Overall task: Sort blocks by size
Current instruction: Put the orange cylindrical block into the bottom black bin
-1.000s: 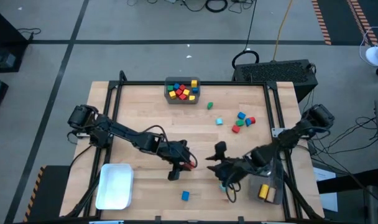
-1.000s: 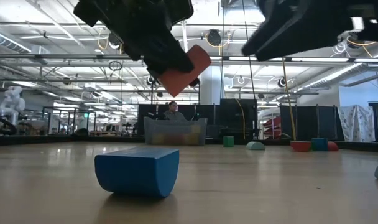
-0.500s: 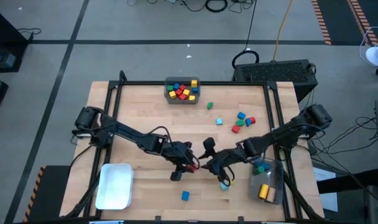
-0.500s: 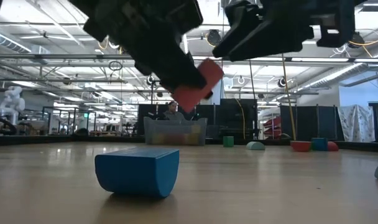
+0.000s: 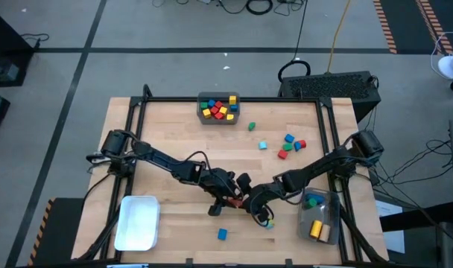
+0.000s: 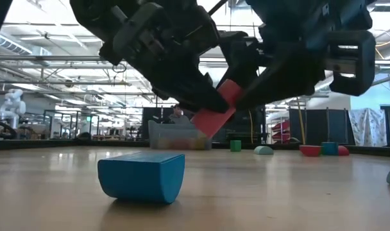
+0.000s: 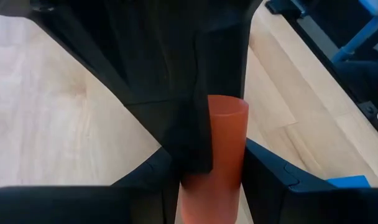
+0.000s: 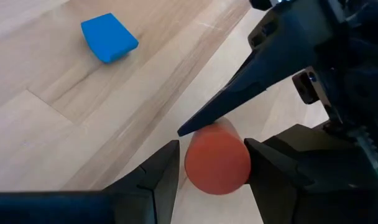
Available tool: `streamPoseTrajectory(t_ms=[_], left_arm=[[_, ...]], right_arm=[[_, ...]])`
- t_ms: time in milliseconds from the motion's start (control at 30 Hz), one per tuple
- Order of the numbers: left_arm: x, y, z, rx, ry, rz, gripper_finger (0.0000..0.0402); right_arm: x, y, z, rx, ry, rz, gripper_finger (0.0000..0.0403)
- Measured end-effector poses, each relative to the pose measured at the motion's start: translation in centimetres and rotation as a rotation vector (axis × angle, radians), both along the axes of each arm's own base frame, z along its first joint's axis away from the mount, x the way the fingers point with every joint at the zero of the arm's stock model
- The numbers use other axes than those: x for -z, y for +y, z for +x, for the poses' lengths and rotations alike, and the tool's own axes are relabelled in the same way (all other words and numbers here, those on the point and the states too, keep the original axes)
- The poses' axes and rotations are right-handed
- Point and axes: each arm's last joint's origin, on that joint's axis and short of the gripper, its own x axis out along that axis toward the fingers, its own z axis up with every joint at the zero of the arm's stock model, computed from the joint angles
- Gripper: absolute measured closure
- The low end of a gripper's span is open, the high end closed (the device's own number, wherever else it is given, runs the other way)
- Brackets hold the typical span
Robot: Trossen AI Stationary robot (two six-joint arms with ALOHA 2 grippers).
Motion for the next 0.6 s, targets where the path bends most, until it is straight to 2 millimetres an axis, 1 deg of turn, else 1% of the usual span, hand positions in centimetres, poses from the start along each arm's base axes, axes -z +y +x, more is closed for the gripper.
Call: streamPoseTrajectory(t_ms=[200, 333, 433, 533, 600], left_arm=[[0.07, 0.05, -0.01, 0.006, 0.003, -0.005, 0.0266], [0.05, 0.05, 0.00, 0.005, 0.001, -0.005, 0.0263], [0.03, 0.04, 0.01, 0.004, -0.002, -0.004, 0.0244], [-0.09, 0.07, 0.09, -0.002, -0.015, -0.006, 0.0225], [-0.09, 0.08, 0.09, -0.004, -0.014, -0.004, 0.0221]], right_arm=[[0.32, 0.08, 0.17, 0.001, -0.004, 0.001, 0.0242], [0.30, 0.06, 0.19, 0.005, -0.005, 0.004, 0.0267], [0.29, 0.06, 0.19, 0.007, -0.004, 0.007, 0.0290], [0.34, 0.07, 0.16, 0.008, 0.002, 0.010, 0.0291], [0.35, 0.08, 0.15, 0.019, 0.005, 0.022, 0.0291]])
